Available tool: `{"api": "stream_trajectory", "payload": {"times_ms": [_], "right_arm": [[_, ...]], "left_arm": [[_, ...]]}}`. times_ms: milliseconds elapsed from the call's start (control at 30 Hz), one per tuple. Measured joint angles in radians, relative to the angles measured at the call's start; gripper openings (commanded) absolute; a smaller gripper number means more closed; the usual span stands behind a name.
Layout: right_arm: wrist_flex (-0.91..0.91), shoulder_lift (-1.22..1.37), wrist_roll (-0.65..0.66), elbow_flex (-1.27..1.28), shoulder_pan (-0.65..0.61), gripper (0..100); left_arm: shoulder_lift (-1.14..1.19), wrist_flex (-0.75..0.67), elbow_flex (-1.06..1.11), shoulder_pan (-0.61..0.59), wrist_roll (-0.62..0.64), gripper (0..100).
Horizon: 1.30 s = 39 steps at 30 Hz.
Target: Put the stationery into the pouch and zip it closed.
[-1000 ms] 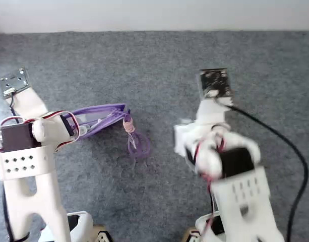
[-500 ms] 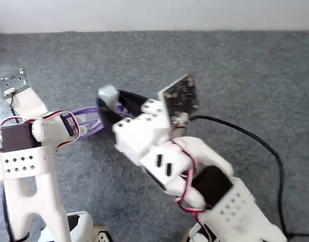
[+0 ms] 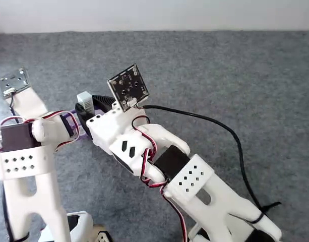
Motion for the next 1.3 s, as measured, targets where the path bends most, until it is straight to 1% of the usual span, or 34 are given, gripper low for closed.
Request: {"api": "stream_trajectory", "payload": {"times_ms": [67, 100, 300, 467, 533, 600, 700, 800, 833, 900, 1033, 1133, 1233, 1300], "right_arm": [[0.0, 0.0, 0.002, -0.003, -0.003, 23.2], [0.005, 0.0, 0.003, -0.006, -0.005, 23.1], [0.124, -0.061, 0.003, -0.003, 0.002, 15.7], [0.204, -0.199, 0.003, -0.003, 0.0, 7.8], [0.252, -0.249, 0.003, -0.003, 0.011, 6.9], [0.328, -0.285, 0.0, -0.003, 0.049, 10.6], [0.491, -0.304, -0.074, -0.003, 0.106, 23.1], [0.661, -0.304, -0.112, -0.003, 0.117, 34.5], [0.703, -0.296, -0.114, -0.003, 0.12, 36.2], [0.75, -0.267, -0.117, -0.003, 0.118, 36.4], [0.733, -0.173, -0.117, -0.003, 0.123, 36.4], [0.641, -0.089, -0.115, 0.009, 0.124, 36.4], [0.542, -0.026, -0.069, 0.011, 0.124, 36.3], [0.496, -0.009, -0.04, 0.012, 0.124, 34.1]], "left_arm": [[0.0, 0.0, 0.0, 0.0, 0.0, 1], [0.0, 0.0, 0.0, 0.0, 0.0, 1], [0.0, 0.0, 0.0, 0.0, 0.0, 1], [0.0, 0.0, 0.0, 0.0, 0.0, 1], [0.0, 0.0, 0.0, 0.0, 0.0, 1], [0.0, 0.0, 0.0, 0.0, 0.0, 1], [0.0, 0.0, 0.0, 0.0, 0.0, 1], [0.0, 0.0, 0.0, 0.0, 0.0, 1], [0.0, 0.0, 0.0, 0.0, 0.0, 1], [0.0, 0.0, 0.0, 0.0, 0.0, 1], [0.0, 0.0, 0.0, 0.0, 0.0, 1], [0.0, 0.0, 0.0, 0.0, 0.0, 1], [0.0, 0.0, 0.0, 0.0, 0.0, 1], [0.0, 0.0, 0.0, 0.0, 0.0, 1]]}}
